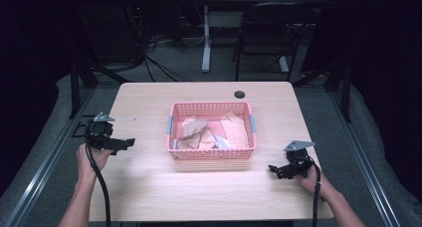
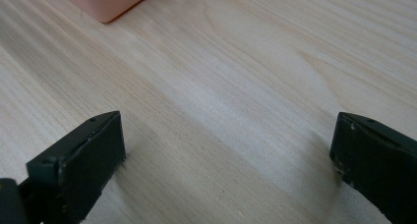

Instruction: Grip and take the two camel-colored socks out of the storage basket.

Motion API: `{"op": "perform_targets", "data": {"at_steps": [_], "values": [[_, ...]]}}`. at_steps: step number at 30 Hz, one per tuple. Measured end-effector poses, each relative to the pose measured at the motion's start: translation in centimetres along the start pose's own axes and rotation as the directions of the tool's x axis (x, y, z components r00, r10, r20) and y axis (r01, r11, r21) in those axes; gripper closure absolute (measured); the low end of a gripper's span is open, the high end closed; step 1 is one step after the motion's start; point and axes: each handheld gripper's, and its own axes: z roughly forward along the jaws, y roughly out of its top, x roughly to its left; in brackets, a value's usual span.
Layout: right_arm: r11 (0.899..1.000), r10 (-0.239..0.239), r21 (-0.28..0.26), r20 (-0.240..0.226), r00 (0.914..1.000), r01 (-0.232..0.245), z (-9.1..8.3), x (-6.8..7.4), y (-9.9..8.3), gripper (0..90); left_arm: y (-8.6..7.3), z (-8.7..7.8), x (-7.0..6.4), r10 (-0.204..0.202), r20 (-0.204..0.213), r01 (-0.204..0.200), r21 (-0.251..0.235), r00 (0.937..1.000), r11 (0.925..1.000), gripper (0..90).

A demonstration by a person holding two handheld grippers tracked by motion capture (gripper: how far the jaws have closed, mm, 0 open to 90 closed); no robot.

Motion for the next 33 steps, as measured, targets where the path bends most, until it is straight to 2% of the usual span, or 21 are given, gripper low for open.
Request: {"op": "perform_targets", "data": {"at_steps": [14, 18, 22, 24, 27, 28, 29, 30, 32, 33], "values": [[1.0, -0.004, 0.004, 0.0, 1.0, 0.004, 0.0, 0.0, 0.0, 0.0, 4.3, -2.1, -1.7, 0.077, 0.039, -0.078, 0.024, 0.9963, 0.9967, 0.0], [1.0, -0.002, 0.006, 0.002, 1.0, 0.002, -0.1, 0.0, 0.0, 0.0, 6.2, -2.4, -2.7, 0.114, 0.058, -0.117, 0.045, 0.9917, 0.9921, 0.1], [1.0, -0.002, 0.006, 0.001, 1.0, 0.002, -0.1, 0.0, 0.0, 0.0, 7.4, -2.3, -3.3, 0.141, 0.061, -0.145, 0.07, 0.9882, 0.9869, 0.1], [1.0, -0.003, 0.007, 0.0, 1.0, 0.003, 0.0, 0.0, 0.0, 0.0, 8.4, -2.3, -3.9, 0.154, 0.073, -0.159, 0.068, 0.9854, 0.9849, 0.1], [1.0, -0.002, 0.001, -0.003, 1.0, 0.002, 0.0, 0.0, 0.0, 0.0, 9.0, -2.1, -4.5, 0.164, 0.087, -0.171, 0.071, 0.9826, 0.9828, 0.1], [1.0, 0.001, 0.002, -0.001, 1.0, -0.001, 0.0, 0.0, 0.0, 0.0, 9.6, -1.9, -5.1, 0.184, 0.096, -0.192, 0.083, 0.9783, 0.9779, 0.1], [1.0, 0.001, 0.002, -0.001, 1.0, -0.001, 0.0, 0.0, 0.0, 0.0, 9.6, -1.9, -5.1, 0.184, 0.096, -0.192, 0.083, 0.9783, 0.9779, 0.1], [1.0, 0.001, 0.001, -0.001, 1.0, -0.001, 0.0, 0.0, 0.0, 0.0, 10.2, -1.6, -5.6, 0.196, 0.107, -0.206, 0.093, 0.9748, 0.9741, 0.1], [1.0, 0.001, 0.002, -0.001, 1.0, -0.001, 0.0, 0.0, 0.0, 0.0, 10.5, -1.4, -5.9, 0.201, 0.113, -0.212, 0.097, 0.9731, 0.9725, 0.1], [1.0, -0.001, 0.0, -0.001, 1.0, 0.001, 0.0, 0.0, 0.0, 0.0, 10.8, -1.2, -6.2, 0.211, 0.118, -0.224, 0.106, 0.9703, 0.9689, 0.1]]}}
